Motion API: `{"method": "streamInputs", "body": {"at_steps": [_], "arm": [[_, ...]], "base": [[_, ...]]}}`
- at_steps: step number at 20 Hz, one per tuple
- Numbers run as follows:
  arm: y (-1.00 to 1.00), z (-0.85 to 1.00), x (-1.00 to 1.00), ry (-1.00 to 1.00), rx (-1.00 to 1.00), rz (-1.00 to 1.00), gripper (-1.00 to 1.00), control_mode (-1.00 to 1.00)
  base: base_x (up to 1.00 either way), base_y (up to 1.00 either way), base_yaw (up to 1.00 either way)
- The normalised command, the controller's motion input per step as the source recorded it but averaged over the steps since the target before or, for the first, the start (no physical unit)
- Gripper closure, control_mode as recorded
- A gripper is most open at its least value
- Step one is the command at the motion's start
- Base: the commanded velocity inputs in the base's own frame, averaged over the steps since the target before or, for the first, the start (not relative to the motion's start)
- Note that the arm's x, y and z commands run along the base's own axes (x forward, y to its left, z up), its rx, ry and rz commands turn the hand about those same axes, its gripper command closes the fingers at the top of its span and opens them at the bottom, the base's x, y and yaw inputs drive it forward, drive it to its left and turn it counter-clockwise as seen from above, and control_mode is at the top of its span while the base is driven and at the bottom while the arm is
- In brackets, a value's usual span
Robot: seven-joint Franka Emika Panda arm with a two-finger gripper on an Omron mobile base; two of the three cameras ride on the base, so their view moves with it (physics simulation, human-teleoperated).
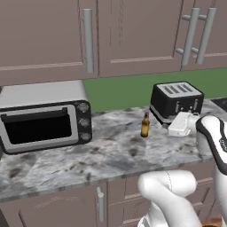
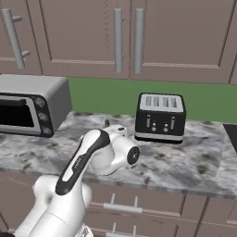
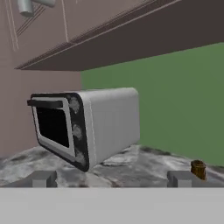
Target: Place the beers on the top shelf of the fridge to keep them out of children's reach, and place the banana on lower shelves for easy access.
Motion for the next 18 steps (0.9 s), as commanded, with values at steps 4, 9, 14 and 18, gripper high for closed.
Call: {"method": "streamInputs", "body": {"at_steps": [4,9,14,18], "arm": [[-0.07,-0.32,0.35,-0.14,0.00,0.15,-1.00,-1.00],[-0.01,-0.11,0.36,-0.09,0.00,0.07,-1.00,-1.00],[0.00,0.00,0.38,0.00,0.00,-0.01,-1.00,-1.00],[0.00,0.00,0.30,0.00,-0.02,-0.12,-1.00,-1.00]], "base": [[0.00,0.00,0.00],[0.00,0.00,0.00],[0.00,0.00,0.00],[0.00,0.00,0.00]]}}
